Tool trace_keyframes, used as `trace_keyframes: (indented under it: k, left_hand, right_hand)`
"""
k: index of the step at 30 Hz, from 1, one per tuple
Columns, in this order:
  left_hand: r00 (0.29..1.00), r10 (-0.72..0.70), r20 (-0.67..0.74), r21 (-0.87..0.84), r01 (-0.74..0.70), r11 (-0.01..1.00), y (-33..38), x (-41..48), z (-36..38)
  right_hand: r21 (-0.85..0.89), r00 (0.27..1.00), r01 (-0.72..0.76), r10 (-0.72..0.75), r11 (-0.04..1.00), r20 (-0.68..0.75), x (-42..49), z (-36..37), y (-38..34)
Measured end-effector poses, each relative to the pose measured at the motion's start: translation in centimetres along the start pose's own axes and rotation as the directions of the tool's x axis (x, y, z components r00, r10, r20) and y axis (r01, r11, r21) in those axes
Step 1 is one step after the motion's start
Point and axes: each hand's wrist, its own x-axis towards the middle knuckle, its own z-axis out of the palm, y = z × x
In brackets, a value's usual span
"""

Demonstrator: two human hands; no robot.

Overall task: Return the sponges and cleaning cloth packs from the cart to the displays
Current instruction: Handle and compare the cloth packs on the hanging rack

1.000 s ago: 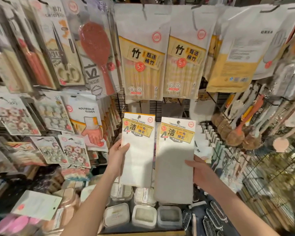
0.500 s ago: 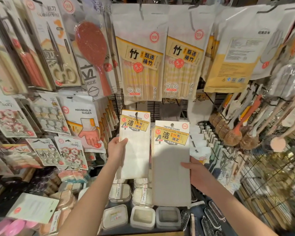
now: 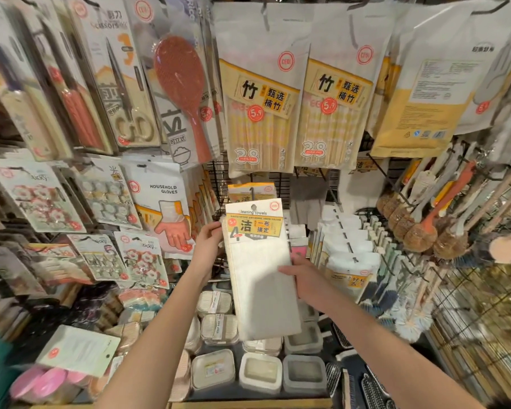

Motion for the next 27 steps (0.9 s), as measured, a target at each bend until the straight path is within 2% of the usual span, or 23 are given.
trace_keyframes:
  k: [10, 15, 17, 20, 23, 27]
  left_hand:
    - [0.996, 0.046, 0.079, -0.043, -0.043, 0.998, 0.4, -3.1, -2.8]
    - [0.994, 0.065, 0.085, -0.030, -0.062, 0.998, 0.0, -3.5, -3.0]
    - [0.995, 0.063, 0.083, -0.037, -0.060, 0.998, 0.2, -3.5, -2.6]
    - [0.995, 0.073, 0.069, -0.056, -0.069, 0.996, 0.8, -3.7, -1.8]
    - [0.993, 0.092, 0.068, -0.072, -0.087, 0.994, 1.5, -4.1, -1.0]
    - [0.990, 0.095, 0.102, -0.050, -0.090, 0.995, 1.4, -4.6, -0.4]
  right_hand:
    - [0.038, 0.996, 0.076, -0.074, 0.996, -0.051, 0.9, 1.9, 1.6]
    - [0.012, 0.983, 0.081, -0.078, 0.997, -0.165, 3.3, 2.0, 0.7]
    - [0.013, 0.964, 0.073, -0.067, 0.997, -0.258, 4.8, 2.3, 0.0]
    - [-0.190, 0.916, 0.022, -0.096, 0.981, -0.388, 7.3, 2.4, -1.2]
    - [-0.402, 0.908, -0.084, -0.096, 0.912, -0.407, 9.4, 2.3, -1.6]
    - [-0.443, 0.894, -0.192, -0.030, 0.876, -0.447, 9.2, 2.9, -1.2]
